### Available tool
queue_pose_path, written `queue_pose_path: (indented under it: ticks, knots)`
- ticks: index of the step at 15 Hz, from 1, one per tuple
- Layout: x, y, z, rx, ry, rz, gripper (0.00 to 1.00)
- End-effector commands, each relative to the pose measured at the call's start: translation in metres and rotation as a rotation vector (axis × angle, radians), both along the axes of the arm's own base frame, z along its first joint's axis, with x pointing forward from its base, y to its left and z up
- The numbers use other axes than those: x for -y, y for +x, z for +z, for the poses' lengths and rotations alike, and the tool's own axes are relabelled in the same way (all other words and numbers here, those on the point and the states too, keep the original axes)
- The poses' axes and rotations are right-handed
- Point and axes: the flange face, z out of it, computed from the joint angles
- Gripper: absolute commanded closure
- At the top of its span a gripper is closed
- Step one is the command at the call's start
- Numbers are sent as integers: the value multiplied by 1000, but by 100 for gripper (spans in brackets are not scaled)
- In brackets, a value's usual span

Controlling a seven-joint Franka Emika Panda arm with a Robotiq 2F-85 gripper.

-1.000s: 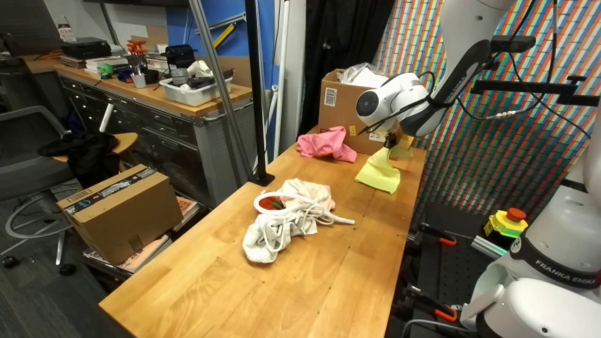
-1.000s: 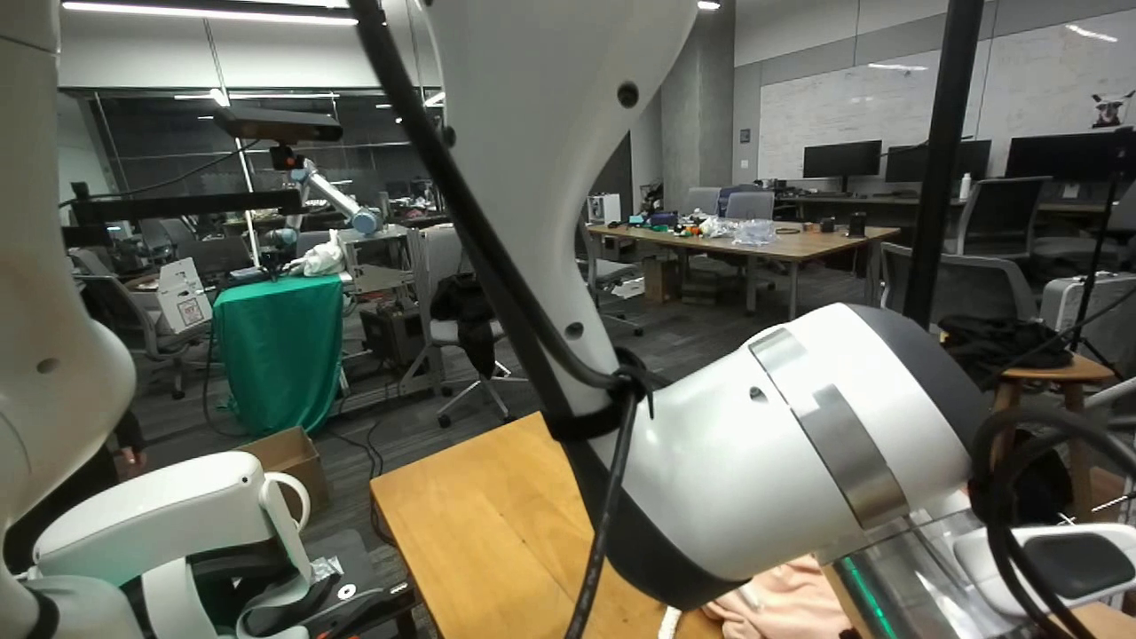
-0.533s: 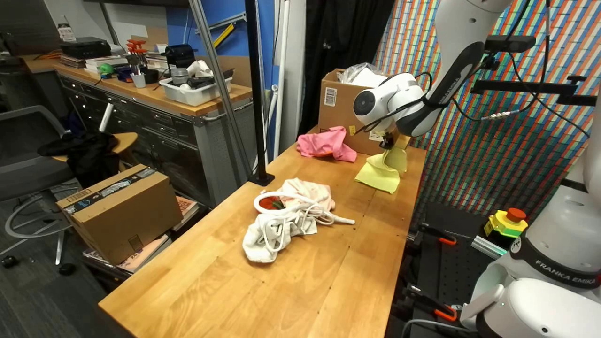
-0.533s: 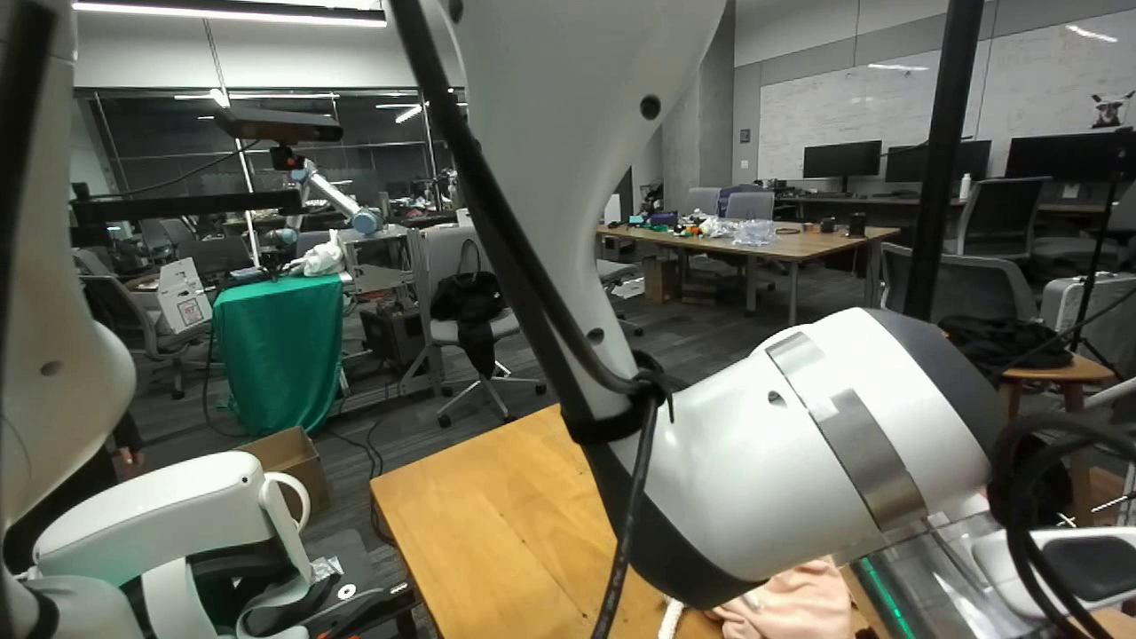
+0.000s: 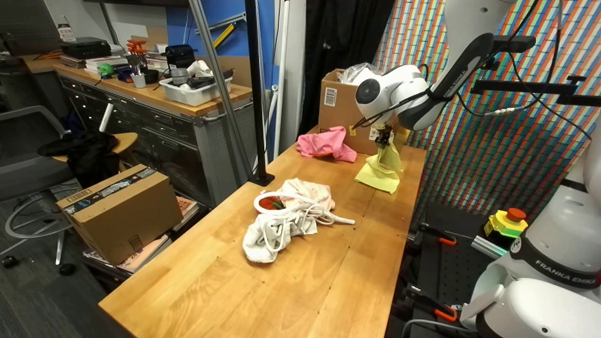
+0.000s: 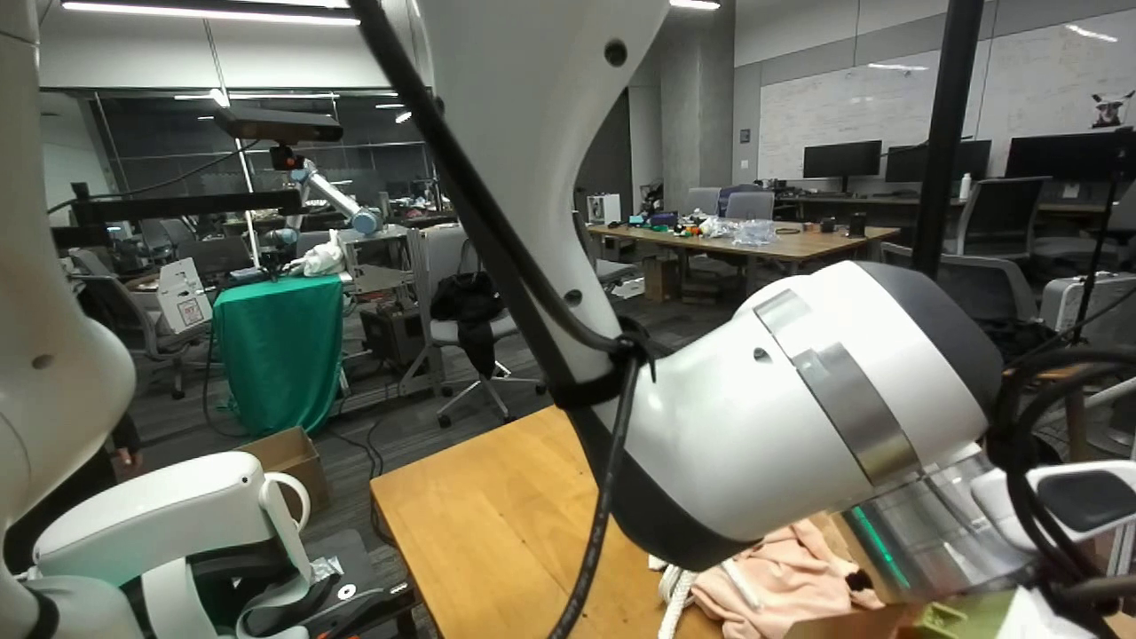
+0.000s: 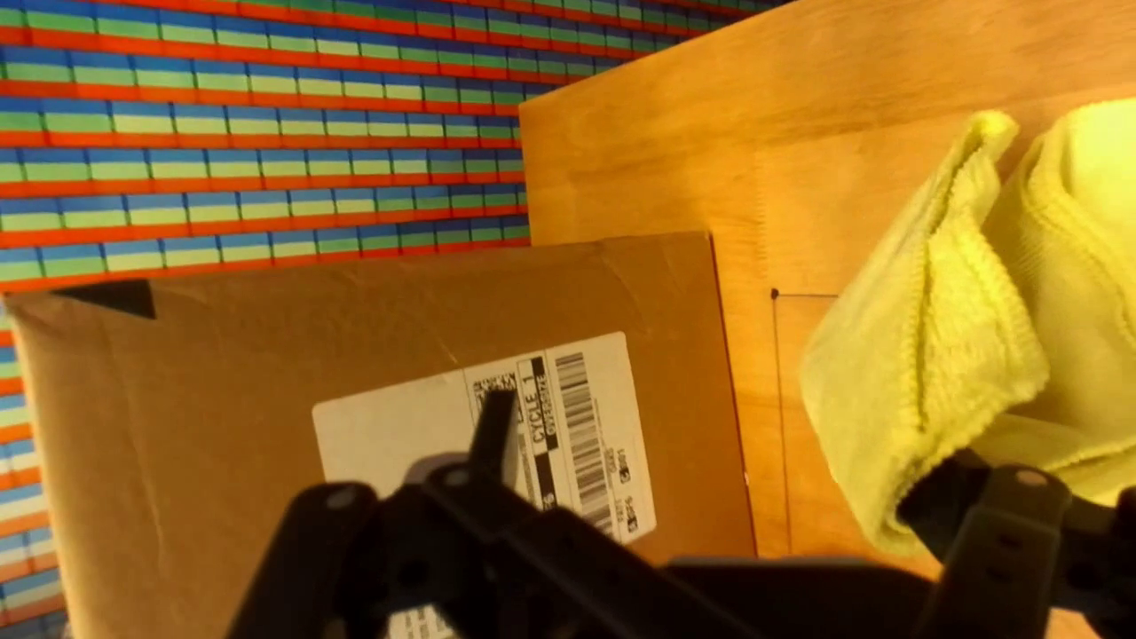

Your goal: Spread the objects on the table

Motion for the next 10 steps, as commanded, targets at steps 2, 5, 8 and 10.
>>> queue_pose_path:
  ticks: [2, 5, 8, 10]
  knots:
    - [-32, -9, 45, -2, 133, 167, 0]
    - [-52, -10, 65, -14, 200, 245, 0]
    - [-78, -5, 77, -37, 267, 331, 0]
    - [-103, 1, 78, -50, 313, 419, 0]
